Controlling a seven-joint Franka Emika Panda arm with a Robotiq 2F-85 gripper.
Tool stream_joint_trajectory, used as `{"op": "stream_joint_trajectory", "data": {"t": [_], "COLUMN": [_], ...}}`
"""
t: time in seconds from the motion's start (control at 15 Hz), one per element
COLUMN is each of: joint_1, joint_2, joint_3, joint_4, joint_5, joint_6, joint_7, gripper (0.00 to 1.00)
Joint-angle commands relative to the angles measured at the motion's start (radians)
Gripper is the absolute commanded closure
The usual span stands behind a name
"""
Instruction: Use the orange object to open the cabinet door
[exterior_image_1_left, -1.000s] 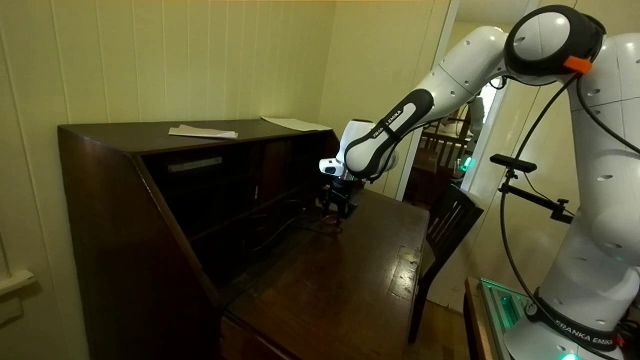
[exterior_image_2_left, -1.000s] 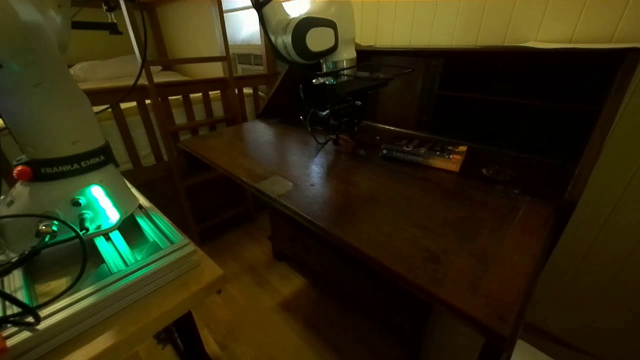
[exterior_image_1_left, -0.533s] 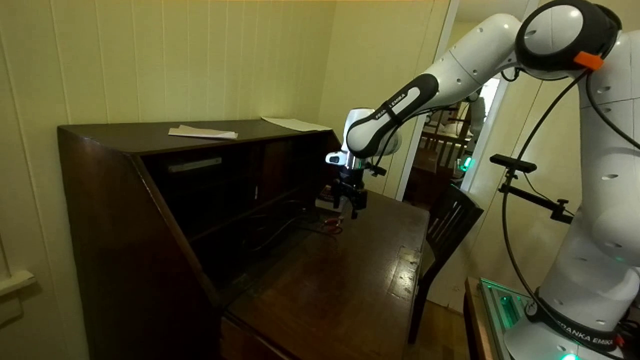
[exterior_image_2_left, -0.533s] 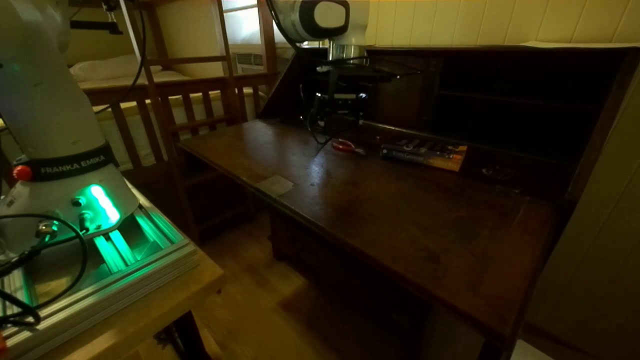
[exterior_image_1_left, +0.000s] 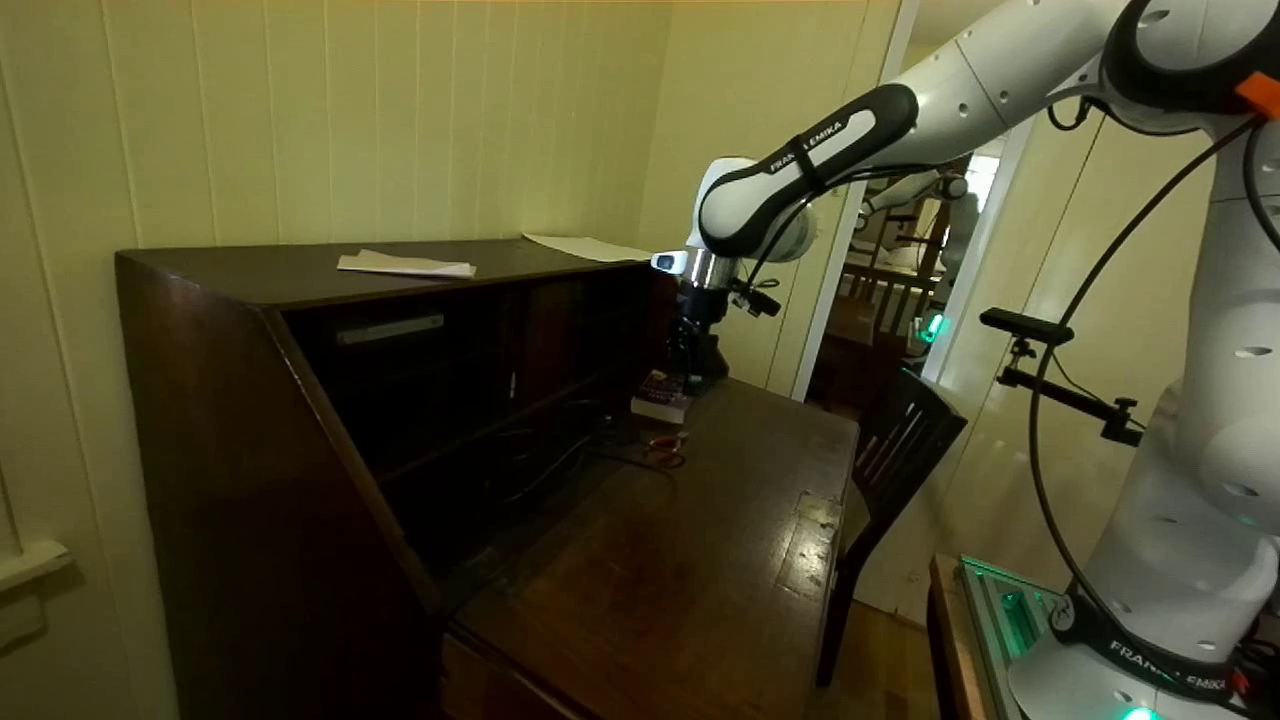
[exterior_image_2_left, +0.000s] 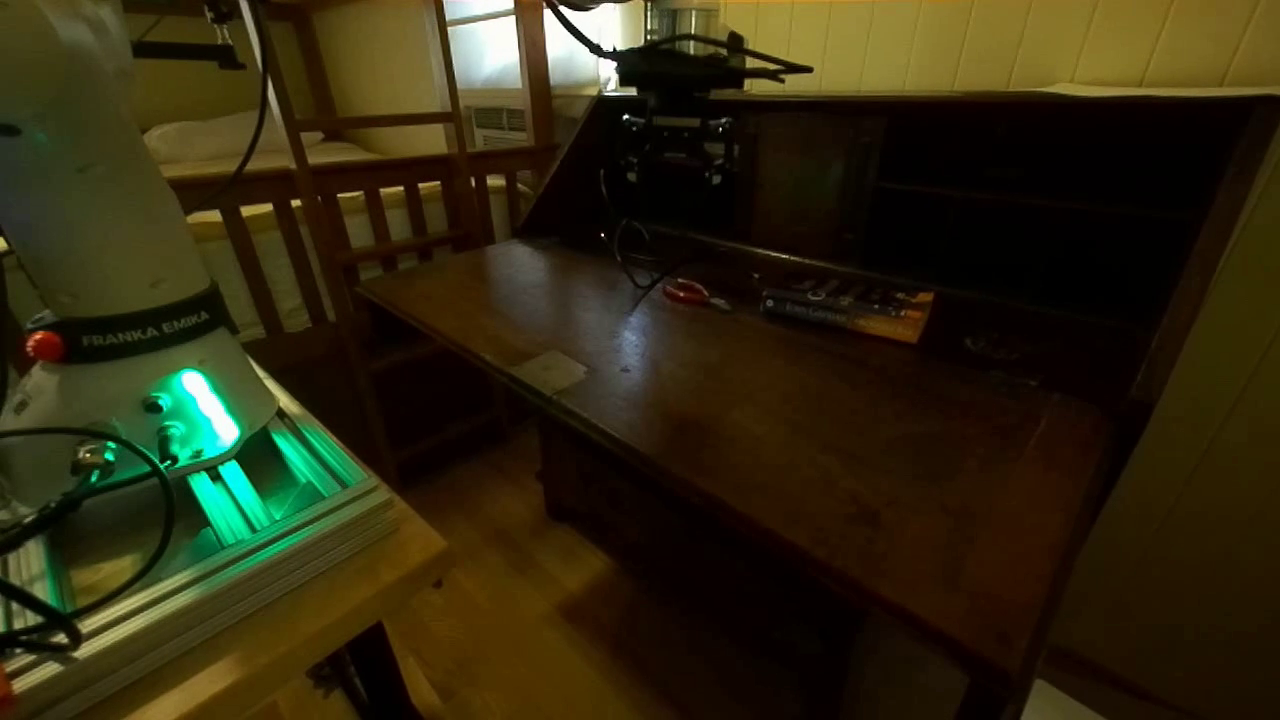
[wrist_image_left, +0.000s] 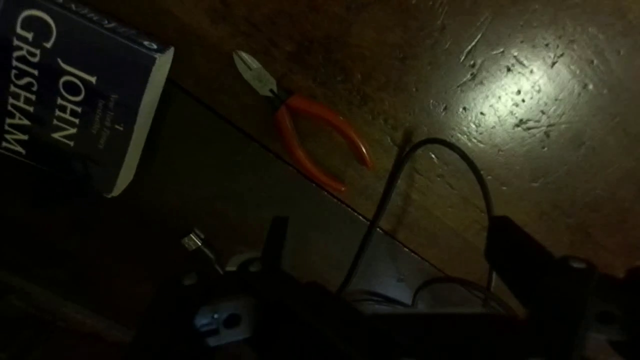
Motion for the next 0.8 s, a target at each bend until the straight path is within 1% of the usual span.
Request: {"op": "stream_joint_trajectory", "data": {"t": [0.0, 0.4, 0.73], "joint_1": [0.020, 0.017, 0.031], "joint_2": [-0.037, -0.068, -0.114], "joint_3": [-0.038, -0.088, -0.122], "joint_4": [-0.040, -0.115, -0.202], "joint_5": [0.027, 0.000, -0.052], "joint_6": [0.040, 0.146, 0.251], "joint_7": [0.158, 0.438, 0.722], "gripper": [0.00, 0.00, 0.00]}}
